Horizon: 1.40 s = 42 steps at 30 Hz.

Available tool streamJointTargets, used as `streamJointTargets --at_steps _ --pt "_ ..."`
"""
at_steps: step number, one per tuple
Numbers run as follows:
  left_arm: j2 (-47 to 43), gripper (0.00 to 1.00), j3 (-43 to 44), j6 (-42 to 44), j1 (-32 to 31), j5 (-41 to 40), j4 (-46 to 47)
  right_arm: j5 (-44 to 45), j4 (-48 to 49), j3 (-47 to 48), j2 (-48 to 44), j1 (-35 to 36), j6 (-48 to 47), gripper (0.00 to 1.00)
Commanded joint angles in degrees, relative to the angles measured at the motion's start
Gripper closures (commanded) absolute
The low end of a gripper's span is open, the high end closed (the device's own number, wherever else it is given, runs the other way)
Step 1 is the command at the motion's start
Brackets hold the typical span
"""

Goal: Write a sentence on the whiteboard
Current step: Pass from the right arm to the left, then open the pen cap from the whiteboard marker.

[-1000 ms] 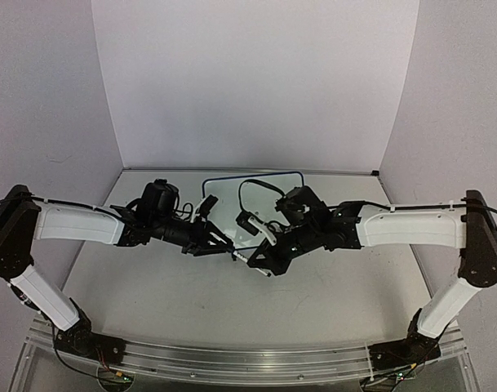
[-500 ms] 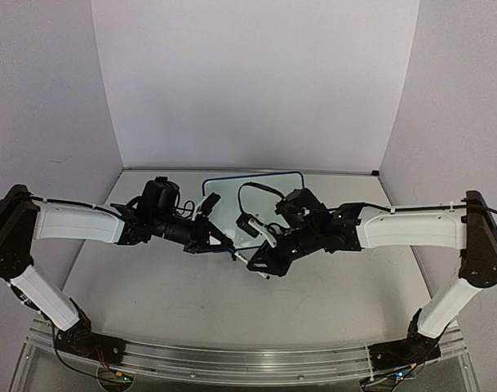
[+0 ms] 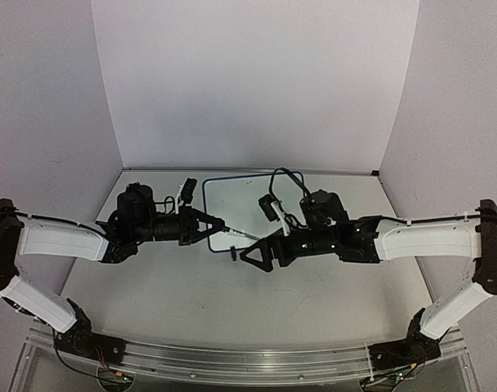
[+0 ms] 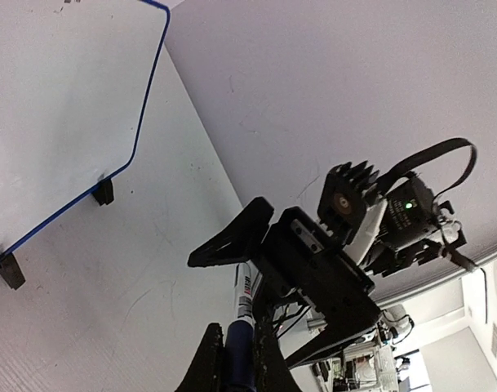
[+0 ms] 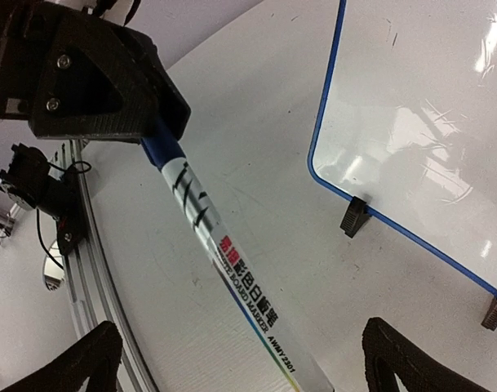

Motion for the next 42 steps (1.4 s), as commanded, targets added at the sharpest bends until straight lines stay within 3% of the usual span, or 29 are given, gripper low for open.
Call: streamJointTargets --at_steps 1,5,10,22,30,42 --pt "0.39 1.00 -1.82 -7.87 0.01 -2.60 22.88 -7.14 24.20 -3.84 -1.61 -0.22 15.22 0.02" --pt "3.40 1.00 -2.86 -10.91 -0.03 -1.42 31.93 -10.19 36.13 -5.17 -0.73 -0.27 22.49 0.02" --pt "5.04 1.00 -2.85 -11.86 0.01 -0.13 34.58 -12.88 40.16 -3.89 -0.24 -0.37 25.36 0.03" --pt "-0.95 1.00 -3.06 -7.38 -0.08 1.13 25.08 -13.92 41.39 -3.65 -0.55 -1.38 26.76 0.13" --pt "-6.44 1.00 -2.95 -3.49 -0.11 1.83 15.99 -14.51 42.70 -4.12 -0.28 -2.45 27.77 0.14" --pt "-3.73 1.00 -1.29 -1.98 -1.84 2.46 13.87 -16.33 43.05 -2.66 0.34 -2.49 28.06 0.23"
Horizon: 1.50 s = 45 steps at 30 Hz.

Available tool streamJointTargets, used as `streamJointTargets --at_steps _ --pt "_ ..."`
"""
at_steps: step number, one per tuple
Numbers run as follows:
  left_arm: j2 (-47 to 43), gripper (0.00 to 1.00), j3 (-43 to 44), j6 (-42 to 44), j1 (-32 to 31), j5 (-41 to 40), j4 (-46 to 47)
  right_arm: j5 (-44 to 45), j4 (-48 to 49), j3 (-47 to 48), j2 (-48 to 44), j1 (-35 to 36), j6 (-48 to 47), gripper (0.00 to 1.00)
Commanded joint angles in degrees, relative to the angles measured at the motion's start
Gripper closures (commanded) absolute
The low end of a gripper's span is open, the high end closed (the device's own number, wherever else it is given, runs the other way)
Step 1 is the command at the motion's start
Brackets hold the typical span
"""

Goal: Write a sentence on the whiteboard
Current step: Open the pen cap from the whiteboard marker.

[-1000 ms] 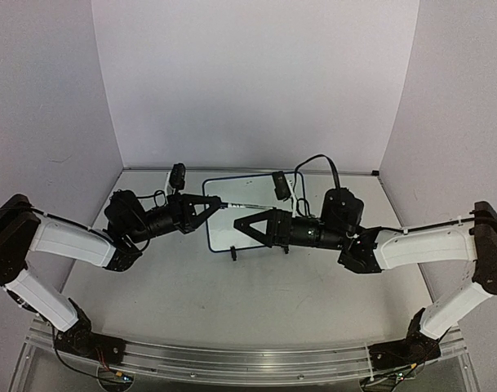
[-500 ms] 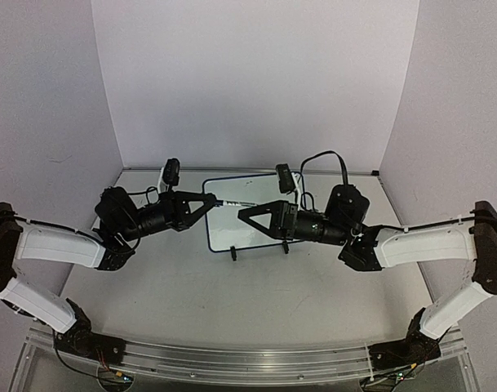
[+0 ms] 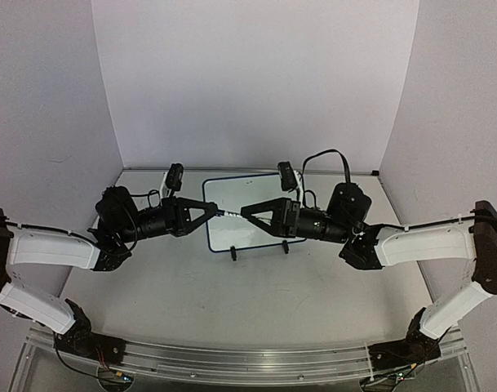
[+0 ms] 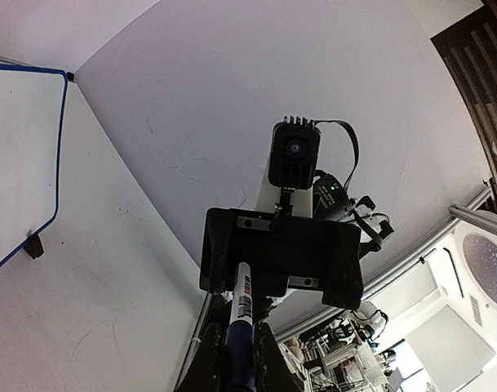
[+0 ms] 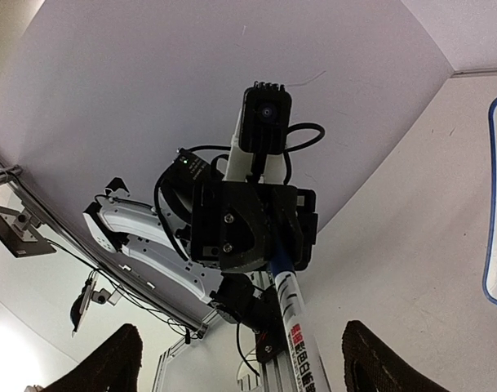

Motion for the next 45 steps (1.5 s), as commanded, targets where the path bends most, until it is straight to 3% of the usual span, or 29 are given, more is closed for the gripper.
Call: streamJointTargets --at_steps 1,16,28,45 --pt "1.31 1.00 2.22 1.71 -0.95 0.54 0.14 -1.70 3.35 2.30 0.32 -0.06 0.39 0.24" --pt "2.32 1.00 1.66 0.79 -1.55 -1.15 7.05 -2.83 3.48 2.59 1.63 -0.07 0.68 0.30" --pt "0.76 1.00 1.43 2.87 -1.54 -2.57 4.49 -3.13 3.51 2.68 1.71 -0.04 0.75 0.32" --pt "4.34 1.00 2.58 2.23 -2.54 -1.04 4.25 -3.24 3.61 2.77 1.37 0.00 0.66 0.53"
